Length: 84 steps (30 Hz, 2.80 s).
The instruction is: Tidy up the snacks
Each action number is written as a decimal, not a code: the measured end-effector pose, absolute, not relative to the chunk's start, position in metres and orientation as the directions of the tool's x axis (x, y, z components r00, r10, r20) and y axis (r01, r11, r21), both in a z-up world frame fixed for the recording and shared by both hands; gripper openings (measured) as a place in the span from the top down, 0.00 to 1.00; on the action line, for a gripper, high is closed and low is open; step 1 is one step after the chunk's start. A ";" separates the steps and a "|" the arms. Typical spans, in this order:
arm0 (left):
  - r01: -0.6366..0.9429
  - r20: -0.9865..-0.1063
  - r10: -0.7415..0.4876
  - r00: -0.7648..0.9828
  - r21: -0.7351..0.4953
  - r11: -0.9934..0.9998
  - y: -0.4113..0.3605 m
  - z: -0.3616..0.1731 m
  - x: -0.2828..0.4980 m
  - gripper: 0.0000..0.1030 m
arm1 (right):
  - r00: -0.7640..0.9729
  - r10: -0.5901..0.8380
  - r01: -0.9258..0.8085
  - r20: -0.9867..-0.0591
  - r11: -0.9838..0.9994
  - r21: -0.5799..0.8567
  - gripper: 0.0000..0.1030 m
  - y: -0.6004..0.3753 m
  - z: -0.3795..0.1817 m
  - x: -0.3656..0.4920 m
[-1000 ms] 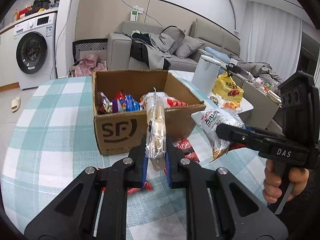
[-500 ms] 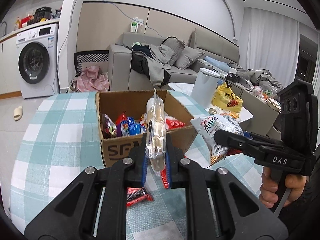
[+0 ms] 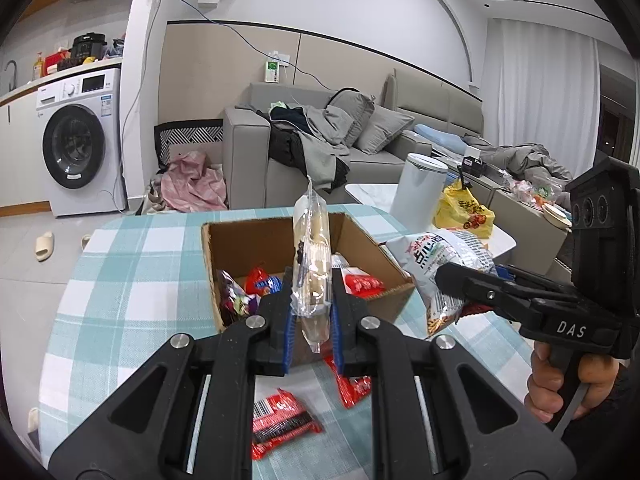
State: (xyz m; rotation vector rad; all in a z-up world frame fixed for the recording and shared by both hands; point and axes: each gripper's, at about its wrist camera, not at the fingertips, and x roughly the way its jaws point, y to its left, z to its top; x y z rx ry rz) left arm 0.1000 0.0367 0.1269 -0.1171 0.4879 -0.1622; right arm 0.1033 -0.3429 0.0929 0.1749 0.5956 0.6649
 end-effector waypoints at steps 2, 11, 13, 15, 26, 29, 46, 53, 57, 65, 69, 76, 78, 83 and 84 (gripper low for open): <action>0.122 -0.456 -0.178 0.872 -0.151 0.981 0.039 0.129 0.105 0.89 | 0.628 0.628 -0.532 -0.460 0.778 0.335 0.45 -0.341 0.094 0.108; 0.101 -0.461 -0.155 0.874 -0.141 0.985 0.045 0.130 0.132 0.89 | 0.631 0.634 -0.541 -0.447 0.772 0.332 0.45 -0.332 0.101 0.124; 0.092 -0.460 -0.147 0.876 -0.139 0.986 0.048 0.130 0.138 0.89 | 0.630 0.636 -0.541 -0.445 0.771 0.336 0.45 -0.330 0.103 0.128; 0.087 -0.461 -0.145 0.875 -0.145 0.986 0.050 0.130 0.145 0.89 | 0.629 0.637 -0.539 -0.446 0.771 0.340 0.45 -0.329 0.103 0.133; 0.070 -0.479 -0.127 0.868 -0.136 0.988 0.059 0.122 0.185 0.89 | 0.631 0.629 -0.517 -0.455 0.778 0.358 0.45 -0.319 0.100 0.163; 0.068 -0.490 -0.128 0.862 -0.138 0.988 0.060 0.118 0.197 0.89 | 0.625 0.628 -0.513 -0.464 0.778 0.362 0.45 -0.315 0.096 0.170; 0.071 -0.544 -0.127 0.830 -0.123 0.990 0.059 0.082 0.252 0.89 | 0.599 0.606 -0.463 -0.523 0.795 0.391 0.45 -0.302 0.068 0.208; 0.077 -0.559 -0.129 0.819 -0.115 0.990 0.052 0.072 0.265 0.89 | 0.590 0.602 -0.445 -0.538 0.799 0.406 0.45 -0.297 0.060 0.221; 0.079 -0.571 -0.134 0.810 -0.120 0.990 0.052 0.067 0.268 0.89 | 0.586 0.597 -0.443 -0.548 0.802 0.400 0.44 -0.294 0.058 0.226; 0.056 -0.586 -0.105 0.803 -0.102 0.993 0.053 0.066 0.267 0.79 | 0.603 0.587 -0.457 -0.540 0.809 0.368 0.39 -0.297 0.062 0.221; 0.036 -0.581 -0.095 0.809 -0.113 0.993 0.059 0.071 0.255 0.39 | 0.625 0.571 -0.460 -0.532 0.820 0.340 0.31 -0.304 0.069 0.212; 0.016 -0.546 -0.073 0.834 -0.107 0.994 0.070 0.084 0.218 0.13 | 0.645 0.548 -0.454 -0.533 0.835 0.309 0.02 -0.318 0.074 0.192; 0.007 -0.542 -0.066 0.838 -0.110 0.994 0.073 0.084 0.205 0.01 | 0.644 0.540 -0.449 -0.542 0.840 0.303 0.01 -0.320 0.072 0.187; -0.019 -0.545 -0.047 0.837 -0.115 0.993 0.081 0.079 0.173 0.01 | 0.634 0.528 -0.443 -0.565 0.847 0.294 0.00 -0.325 0.065 0.170; -0.024 -0.550 -0.044 0.834 -0.116 0.993 0.083 0.077 0.166 0.01 | 0.629 0.526 -0.444 -0.572 0.847 0.291 0.00 -0.325 0.064 0.169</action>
